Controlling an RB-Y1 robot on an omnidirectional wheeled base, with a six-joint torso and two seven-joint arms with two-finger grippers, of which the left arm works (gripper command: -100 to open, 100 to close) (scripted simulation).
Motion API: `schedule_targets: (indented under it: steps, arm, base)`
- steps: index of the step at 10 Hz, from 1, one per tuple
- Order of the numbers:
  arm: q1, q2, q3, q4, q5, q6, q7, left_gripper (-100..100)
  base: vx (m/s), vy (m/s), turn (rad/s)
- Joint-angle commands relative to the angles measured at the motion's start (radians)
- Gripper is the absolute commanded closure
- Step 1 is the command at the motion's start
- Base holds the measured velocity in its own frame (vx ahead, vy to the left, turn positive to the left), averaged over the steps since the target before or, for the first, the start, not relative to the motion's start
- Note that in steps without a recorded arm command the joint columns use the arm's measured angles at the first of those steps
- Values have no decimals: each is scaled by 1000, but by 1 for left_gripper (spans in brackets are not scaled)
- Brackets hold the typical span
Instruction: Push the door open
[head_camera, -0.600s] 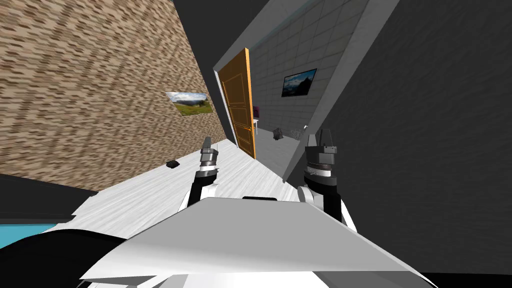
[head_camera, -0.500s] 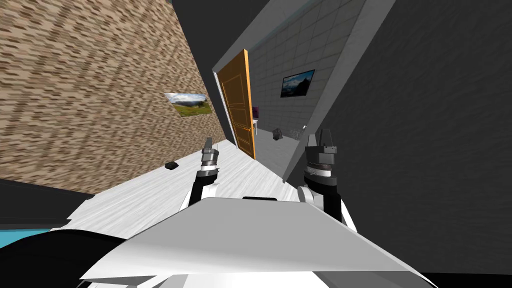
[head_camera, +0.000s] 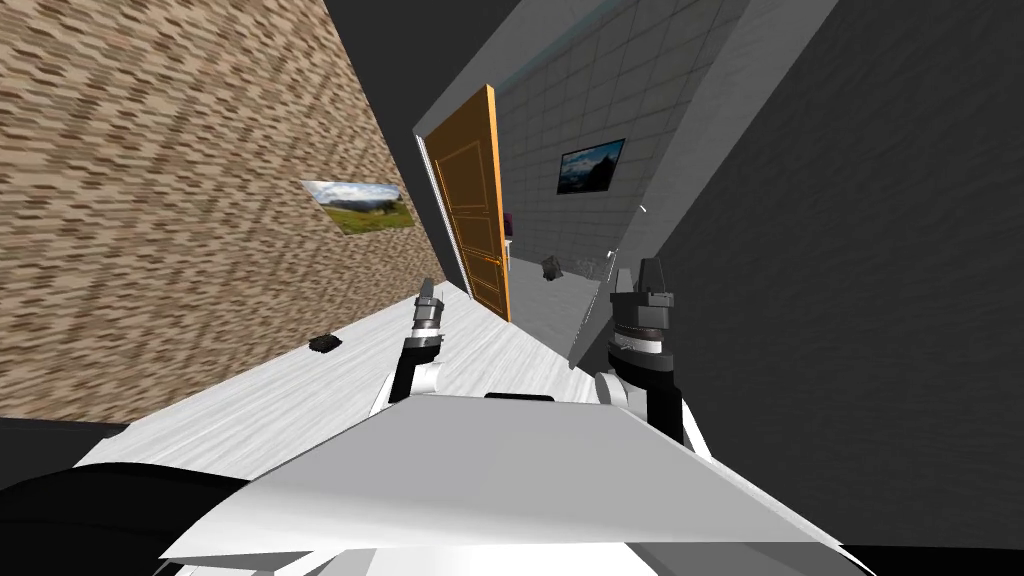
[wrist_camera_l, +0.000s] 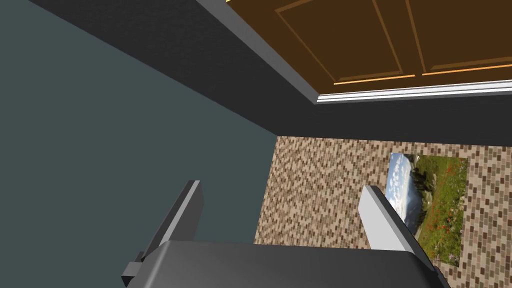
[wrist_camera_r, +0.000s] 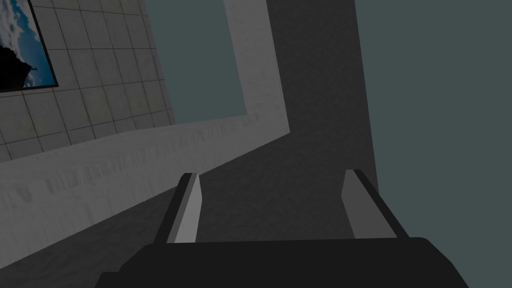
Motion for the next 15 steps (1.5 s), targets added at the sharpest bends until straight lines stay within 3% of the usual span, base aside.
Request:
schedule_targets:
  steps: [1, 9, 15]
  arm:
    - [-18, 4, 0, 34, 3, 0, 0, -100]
    - [-124, 20, 9, 213, 20, -4, 5, -100]
    - [-217, 27, 17, 372, 35, -8, 8, -100]
  base:
    - [141, 151, -103]
    - [85, 107, -98]
    - [80, 109, -120]
